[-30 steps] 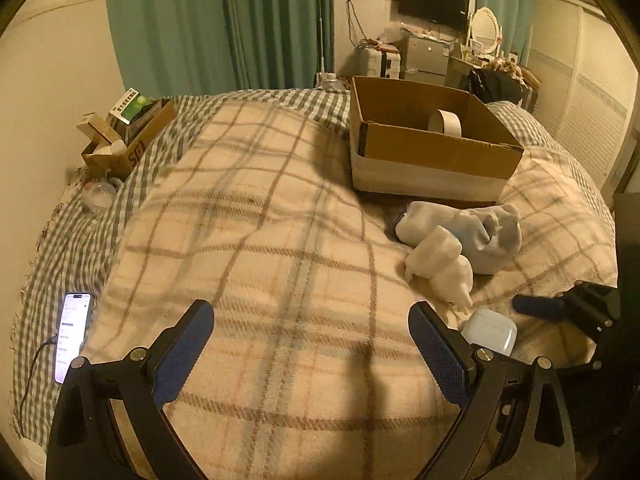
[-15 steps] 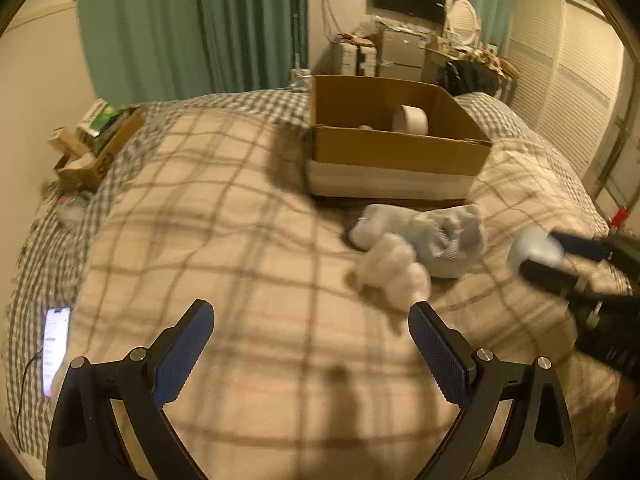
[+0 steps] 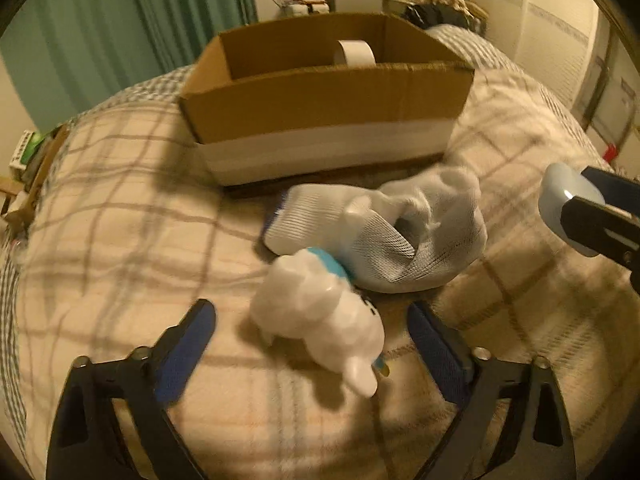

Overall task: Organize objects
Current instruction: 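Grasp the white toy figure with the left gripper, then place the toy figure and blue case into the box with both grippers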

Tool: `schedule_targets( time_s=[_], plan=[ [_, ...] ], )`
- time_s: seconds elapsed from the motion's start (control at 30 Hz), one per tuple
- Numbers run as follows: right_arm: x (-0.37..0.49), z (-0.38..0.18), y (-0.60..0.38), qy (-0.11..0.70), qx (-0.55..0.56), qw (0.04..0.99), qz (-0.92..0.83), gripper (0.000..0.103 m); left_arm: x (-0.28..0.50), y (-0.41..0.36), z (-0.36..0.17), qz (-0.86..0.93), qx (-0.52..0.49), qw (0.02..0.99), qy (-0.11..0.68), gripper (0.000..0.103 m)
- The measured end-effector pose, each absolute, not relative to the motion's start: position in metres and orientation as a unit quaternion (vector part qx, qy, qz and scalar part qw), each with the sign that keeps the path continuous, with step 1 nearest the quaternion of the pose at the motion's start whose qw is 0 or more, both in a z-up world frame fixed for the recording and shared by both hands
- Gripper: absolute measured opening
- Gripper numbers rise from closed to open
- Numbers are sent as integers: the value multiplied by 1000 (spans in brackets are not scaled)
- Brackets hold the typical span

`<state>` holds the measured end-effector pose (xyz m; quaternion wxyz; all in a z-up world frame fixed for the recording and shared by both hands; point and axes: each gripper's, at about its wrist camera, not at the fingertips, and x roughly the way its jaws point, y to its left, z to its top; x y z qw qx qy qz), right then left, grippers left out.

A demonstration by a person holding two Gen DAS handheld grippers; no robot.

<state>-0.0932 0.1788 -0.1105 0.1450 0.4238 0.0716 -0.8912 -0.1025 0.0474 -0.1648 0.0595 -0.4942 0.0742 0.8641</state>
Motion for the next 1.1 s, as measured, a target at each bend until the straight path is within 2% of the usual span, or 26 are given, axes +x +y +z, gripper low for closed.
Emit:
schedule_targets(
  time_s=[0.07,0.13,0.27,0.73,1.1],
  plan=[
    [-93,-113,177,71,425,146,-890,51,-103,47,-167,860,-500,69,67,73],
    [-92,-114,177,70,425,145,-891,51,-99,42,-162,866,-492,78,46,65],
    [-87,-105,177,68,414,138,-897,51,-89,33,-152,874,-479,83,15,65],
    [-41,-50,174,77,362,123,-921,51,-33,17,-81,912,-399,93,-13,65],
    [-39,14,173,99,300,121,-941,51,-53,15,-8,934,-339,111,-21,65]
  ],
)
